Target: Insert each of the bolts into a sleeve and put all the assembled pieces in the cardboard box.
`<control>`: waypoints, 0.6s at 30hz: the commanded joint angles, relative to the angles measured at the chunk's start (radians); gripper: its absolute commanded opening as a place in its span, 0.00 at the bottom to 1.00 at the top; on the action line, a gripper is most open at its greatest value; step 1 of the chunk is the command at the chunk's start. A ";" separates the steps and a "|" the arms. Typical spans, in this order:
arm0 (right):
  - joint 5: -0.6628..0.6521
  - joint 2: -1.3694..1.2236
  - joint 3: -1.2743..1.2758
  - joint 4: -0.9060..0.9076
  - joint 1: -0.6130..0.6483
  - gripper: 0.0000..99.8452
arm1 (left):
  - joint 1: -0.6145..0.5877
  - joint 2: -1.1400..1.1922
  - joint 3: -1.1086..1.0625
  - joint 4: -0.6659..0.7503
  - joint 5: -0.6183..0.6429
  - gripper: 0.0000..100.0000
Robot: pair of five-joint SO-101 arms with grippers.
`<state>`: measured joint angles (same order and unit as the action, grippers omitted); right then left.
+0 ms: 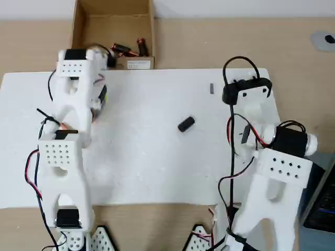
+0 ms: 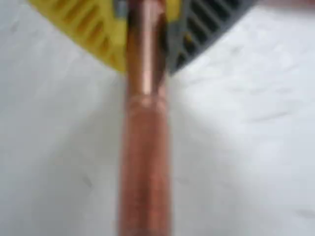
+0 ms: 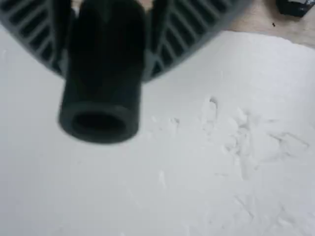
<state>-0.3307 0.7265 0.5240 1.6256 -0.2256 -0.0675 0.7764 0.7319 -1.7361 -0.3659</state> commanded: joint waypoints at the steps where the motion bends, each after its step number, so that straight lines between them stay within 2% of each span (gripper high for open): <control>1: 0.003 0.030 0.001 -0.006 -0.012 0.01 | -0.002 -0.024 0.138 -0.015 0.230 0.00; 3: 0.003 0.030 -0.002 0.011 -0.012 0.01 | -0.018 -0.024 0.161 -0.017 0.301 0.00; 8: 0.003 0.031 -0.001 0.038 -0.012 0.01 | -0.057 -0.024 0.183 -0.017 0.342 0.00; 18: 0.009 0.031 -0.001 0.041 -0.012 0.01 | -0.150 -0.013 0.301 -0.017 0.956 0.00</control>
<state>-0.3307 0.7265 0.5255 1.6640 -0.2256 -0.1933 0.7748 0.9743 -1.7423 0.4104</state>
